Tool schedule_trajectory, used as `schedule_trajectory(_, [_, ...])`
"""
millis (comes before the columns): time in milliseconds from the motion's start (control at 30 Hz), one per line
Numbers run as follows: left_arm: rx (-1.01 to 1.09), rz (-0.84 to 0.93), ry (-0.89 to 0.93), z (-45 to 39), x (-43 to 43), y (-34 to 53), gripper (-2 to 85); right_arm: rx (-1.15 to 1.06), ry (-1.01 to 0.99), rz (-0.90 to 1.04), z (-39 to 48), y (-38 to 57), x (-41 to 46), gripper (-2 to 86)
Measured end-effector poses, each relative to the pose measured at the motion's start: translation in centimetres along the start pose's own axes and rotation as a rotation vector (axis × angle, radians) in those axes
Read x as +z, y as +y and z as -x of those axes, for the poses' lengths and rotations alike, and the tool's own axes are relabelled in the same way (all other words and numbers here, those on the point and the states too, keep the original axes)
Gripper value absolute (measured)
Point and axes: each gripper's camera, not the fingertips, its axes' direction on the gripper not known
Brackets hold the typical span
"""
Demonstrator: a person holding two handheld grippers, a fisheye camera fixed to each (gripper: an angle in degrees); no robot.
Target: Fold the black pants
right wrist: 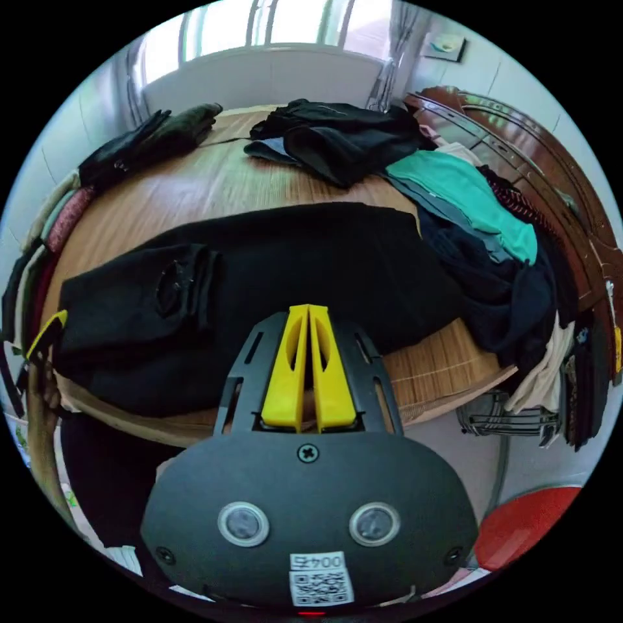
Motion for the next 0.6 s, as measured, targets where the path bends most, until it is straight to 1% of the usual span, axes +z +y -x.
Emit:
schedule_trajectory(33, [-0.065,-0.014,0.055,1.2,-1.7,-0.2,0.5,0.040,-0.084,0.017,-0.7,-0.1,-0.7,1.1])
schedule_trajectory(67, [-0.135,-0.057,0.124,2.8,-3.8,0.5,0.5,0.053,-0.189,-0.022,-1.0,0.1,-1.8,2.9])
schedule_trajectory(100, [-0.162,-0.090,0.161,3.6,-4.9,1.3,0.5,0.048,-0.242,-0.045,-0.9,0.2,-2.5,3.8])
schedule_trajectory(167, [-0.318,-0.174,0.250,7.8,-7.4,5.7,0.7,-0.048,-0.445,-0.093,1.0,0.0,-4.9,4.5])
schedule_trajectory(200, [-0.354,-0.178,0.264,9.0,-7.6,6.8,0.8,-0.082,-0.503,-0.093,1.8,-0.1,-5.4,4.6])
schedule_trajectory(233, [-0.408,-0.195,0.291,11.2,-7.9,8.7,0.9,-0.138,-0.624,-0.088,3.7,-0.3,-6.3,5.5])
schedule_trajectory(267, [-0.505,-0.194,0.319,13.7,-8.1,9.7,0.8,-0.172,-0.732,-0.082,6.2,-0.3,-7.0,7.1])
schedule_trajectory(300, [-0.547,-0.191,0.337,14.9,-8.2,9.7,0.8,-0.192,-0.773,-0.080,7.7,-0.1,-7.2,7.8])
schedule_trajectory(333, [-0.578,-0.211,0.349,16.8,-8.9,9.3,0.7,-0.254,-0.818,-0.076,11.2,0.7,-7.6,9.4])
schedule_trajectory(433, [-0.649,-0.217,0.293,20.5,-10.1,8.1,0.5,-0.430,-0.788,-0.120,20.6,5.0,-7.5,10.1])
schedule_trajectory(467, [-0.703,-0.195,0.307,21.9,-9.9,8.2,0.4,-0.481,-0.778,-0.140,23.9,6.9,-7.2,10.1])
schedule_trajectory(500, [-0.734,-0.189,0.327,22.5,-9.8,8.4,0.3,-0.499,-0.769,-0.147,25.4,7.8,-6.9,10.1])
schedule_trajectory(533, [-0.779,-0.193,0.375,23.5,-9.8,8.7,0.3,-0.516,-0.740,-0.155,28.2,9.3,-6.3,10.0])
schedule_trajectory(600, [-0.819,-0.201,0.418,24.6,-10.2,8.8,0.3,-0.513,-0.717,-0.145,31.5,10.6,-5.1,9.8])
